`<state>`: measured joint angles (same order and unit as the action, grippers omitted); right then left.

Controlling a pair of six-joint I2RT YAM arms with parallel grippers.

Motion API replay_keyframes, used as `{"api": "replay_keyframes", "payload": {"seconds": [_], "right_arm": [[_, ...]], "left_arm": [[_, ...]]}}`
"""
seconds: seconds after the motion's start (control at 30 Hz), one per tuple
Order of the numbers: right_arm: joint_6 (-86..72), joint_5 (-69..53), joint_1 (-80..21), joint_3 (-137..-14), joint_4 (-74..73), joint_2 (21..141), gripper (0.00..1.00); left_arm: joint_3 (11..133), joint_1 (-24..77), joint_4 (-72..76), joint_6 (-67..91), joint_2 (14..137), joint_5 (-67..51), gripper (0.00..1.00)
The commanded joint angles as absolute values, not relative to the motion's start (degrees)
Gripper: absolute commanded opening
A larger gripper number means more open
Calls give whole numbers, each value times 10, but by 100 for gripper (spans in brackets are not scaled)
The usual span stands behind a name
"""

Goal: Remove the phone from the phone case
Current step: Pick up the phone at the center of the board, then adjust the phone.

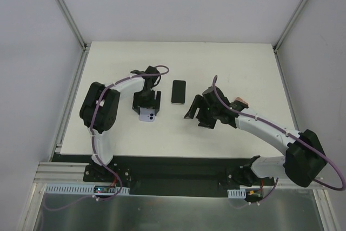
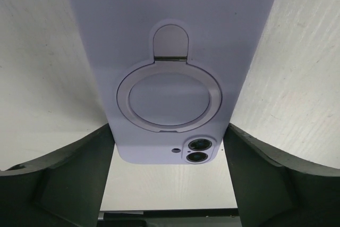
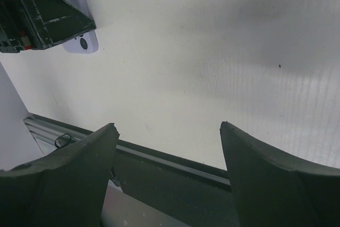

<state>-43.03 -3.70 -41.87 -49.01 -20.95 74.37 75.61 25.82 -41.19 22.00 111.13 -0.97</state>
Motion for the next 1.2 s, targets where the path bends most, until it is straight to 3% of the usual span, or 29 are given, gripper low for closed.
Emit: {"api": "replay_keyframes", "payload": {"seconds": [0.0,0.13,0.6,0.9,1.0,1.1,1.13,1.17], "right_arm": [[-419,-22,-419,-485,-231,722,81],[-421,-23,-419,-486,-229,719,81],[-480,-126,-406,-552,-124,816,81],[-555,-221,-401,-623,-31,963,77],[-567,-253,-406,-650,-14,1009,68],[-571,-265,-413,-664,-8,1034,52],[-573,-271,-414,-663,-3,1038,29],[-578,-275,-415,-660,-3,1037,17]], "left_arm": [[756,257,-392,201,1128,-28,68],[744,257,-384,205,1087,-78,57],[618,257,-312,235,881,-327,53],[570,258,-277,255,853,-369,53],[570,258,-275,256,846,-375,53],[571,258,-276,258,835,-383,54],[571,258,-276,259,832,-385,54],[571,258,-276,259,825,-389,54]]}}
